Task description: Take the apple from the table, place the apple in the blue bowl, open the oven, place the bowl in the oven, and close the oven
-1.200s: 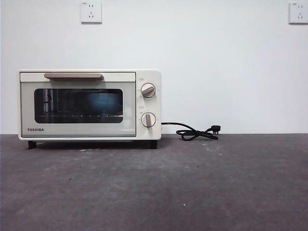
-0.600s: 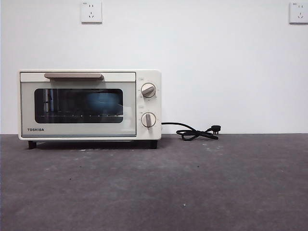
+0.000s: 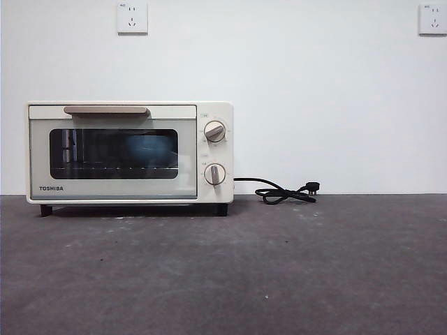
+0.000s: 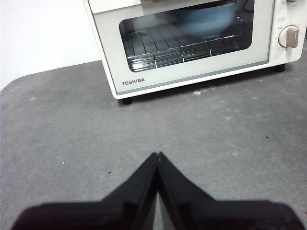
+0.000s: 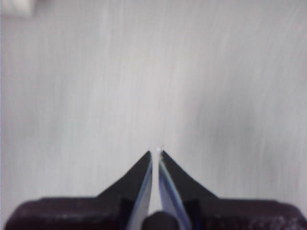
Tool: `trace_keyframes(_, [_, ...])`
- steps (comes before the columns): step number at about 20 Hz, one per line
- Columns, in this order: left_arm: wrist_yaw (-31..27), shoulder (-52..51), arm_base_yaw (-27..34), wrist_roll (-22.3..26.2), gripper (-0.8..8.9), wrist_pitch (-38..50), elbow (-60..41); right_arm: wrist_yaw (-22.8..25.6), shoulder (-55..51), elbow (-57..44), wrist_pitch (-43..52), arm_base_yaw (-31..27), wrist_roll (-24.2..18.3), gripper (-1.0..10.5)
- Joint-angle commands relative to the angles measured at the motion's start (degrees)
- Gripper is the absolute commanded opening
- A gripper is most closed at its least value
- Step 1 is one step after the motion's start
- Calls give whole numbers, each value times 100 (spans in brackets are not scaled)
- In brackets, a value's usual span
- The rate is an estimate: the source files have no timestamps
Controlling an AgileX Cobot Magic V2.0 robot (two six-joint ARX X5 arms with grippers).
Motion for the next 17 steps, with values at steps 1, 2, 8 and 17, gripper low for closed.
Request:
trace_keyframes(1, [7,2,-9,-46,-4,42,-59,-734,-531,-369,1368,-678,-529,32])
trace_keyframes(2, [7,2,-9,-46,-4,42,-59,-1102,-890,-682,2006,-1080,-651,32])
trace_keyframes(8, [7,2,-9,-46,-4,42,-59,-1480,-2680,-2892,2863,-2188,-1451,32])
trace_keyframes(17, [7,2,-9,-46,-4,42,-59,-2568,-4277,-4725,3628,-2162,-1438,32])
